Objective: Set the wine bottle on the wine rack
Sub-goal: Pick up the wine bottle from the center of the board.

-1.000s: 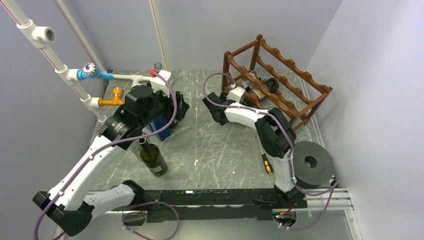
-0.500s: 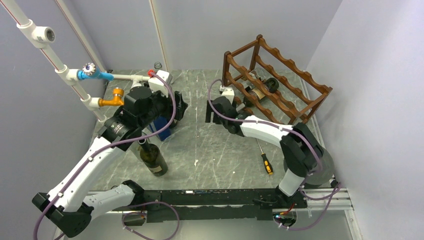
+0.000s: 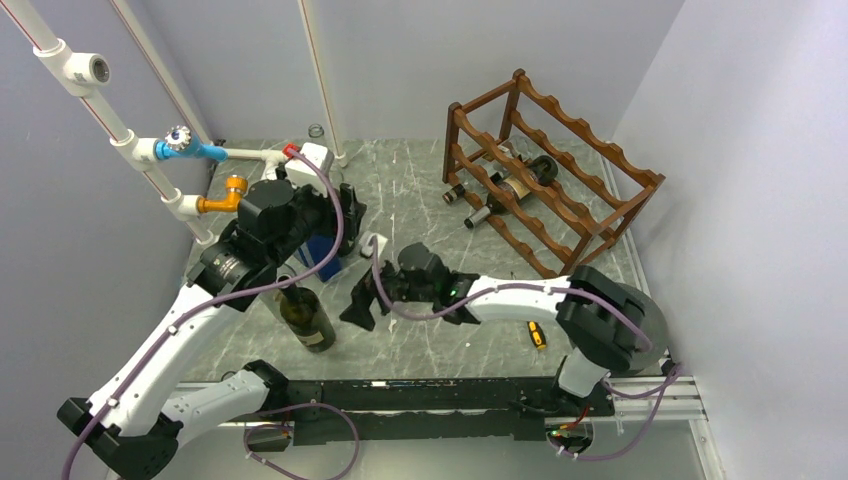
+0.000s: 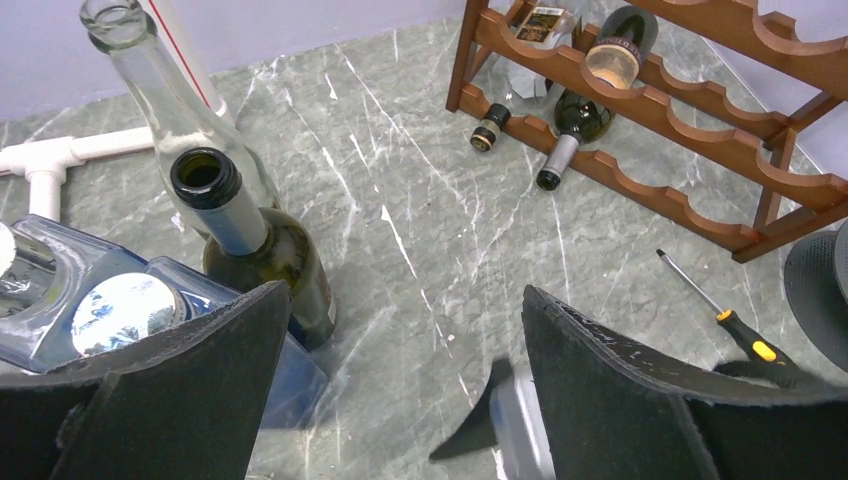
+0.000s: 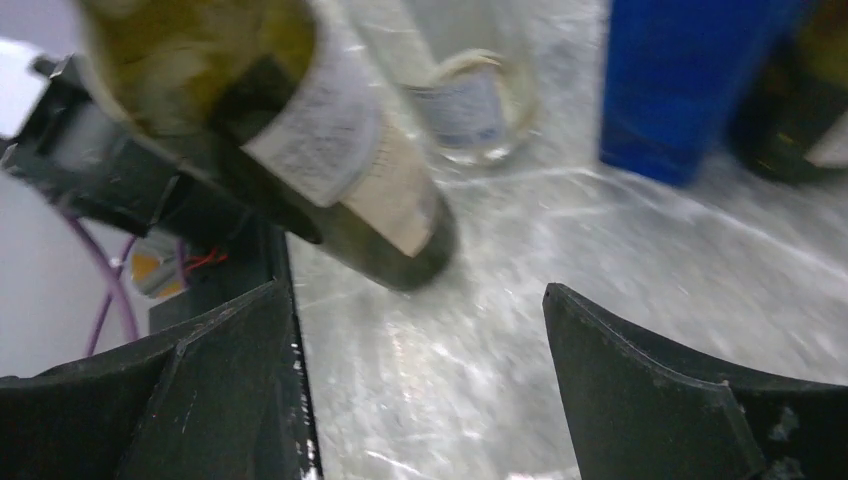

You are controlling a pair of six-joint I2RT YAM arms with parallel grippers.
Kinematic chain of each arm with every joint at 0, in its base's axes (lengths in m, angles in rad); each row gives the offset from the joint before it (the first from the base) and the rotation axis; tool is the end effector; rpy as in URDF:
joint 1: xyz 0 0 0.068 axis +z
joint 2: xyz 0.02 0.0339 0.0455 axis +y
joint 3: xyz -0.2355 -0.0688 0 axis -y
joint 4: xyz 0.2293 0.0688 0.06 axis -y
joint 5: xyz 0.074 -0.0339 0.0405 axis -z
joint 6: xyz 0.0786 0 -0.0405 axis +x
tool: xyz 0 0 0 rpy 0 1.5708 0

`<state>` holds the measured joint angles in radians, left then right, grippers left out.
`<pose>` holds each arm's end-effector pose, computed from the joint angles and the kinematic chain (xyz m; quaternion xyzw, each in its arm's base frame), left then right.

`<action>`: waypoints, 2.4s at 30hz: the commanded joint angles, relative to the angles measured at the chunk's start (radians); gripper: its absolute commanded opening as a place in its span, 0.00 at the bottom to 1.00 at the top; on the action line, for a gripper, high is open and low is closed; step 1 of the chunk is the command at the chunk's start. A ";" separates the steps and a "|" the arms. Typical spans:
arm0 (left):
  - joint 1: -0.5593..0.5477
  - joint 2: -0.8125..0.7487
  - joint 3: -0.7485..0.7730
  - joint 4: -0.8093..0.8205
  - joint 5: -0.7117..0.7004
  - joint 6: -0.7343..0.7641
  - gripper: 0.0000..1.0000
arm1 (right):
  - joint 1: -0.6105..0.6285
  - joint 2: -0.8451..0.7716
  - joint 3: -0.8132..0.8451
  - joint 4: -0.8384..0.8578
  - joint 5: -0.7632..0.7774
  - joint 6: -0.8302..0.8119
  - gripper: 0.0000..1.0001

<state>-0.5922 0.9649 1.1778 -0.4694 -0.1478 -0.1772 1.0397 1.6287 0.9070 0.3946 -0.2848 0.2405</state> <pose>0.2090 -0.1267 0.3757 0.1185 0.7819 -0.1744 0.5866 0.1769 0.3448 0.1941 -0.3892 0.7090 0.4369 0.3936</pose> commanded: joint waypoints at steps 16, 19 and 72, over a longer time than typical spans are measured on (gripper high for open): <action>0.005 -0.031 0.002 0.046 -0.038 0.021 0.92 | 0.152 0.181 0.030 0.533 -0.091 -0.065 1.00; 0.004 -0.022 0.010 0.038 -0.013 0.009 0.91 | 0.166 0.209 0.034 0.569 -0.039 -0.062 1.00; 0.111 0.058 0.032 0.022 0.108 -0.032 0.90 | 0.190 0.367 0.140 0.598 0.175 -0.261 0.25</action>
<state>-0.4862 1.0252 1.1770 -0.4751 -0.0463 -0.2047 1.2324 2.0911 1.1187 0.9806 -0.1528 0.0948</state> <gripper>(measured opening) 0.901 0.822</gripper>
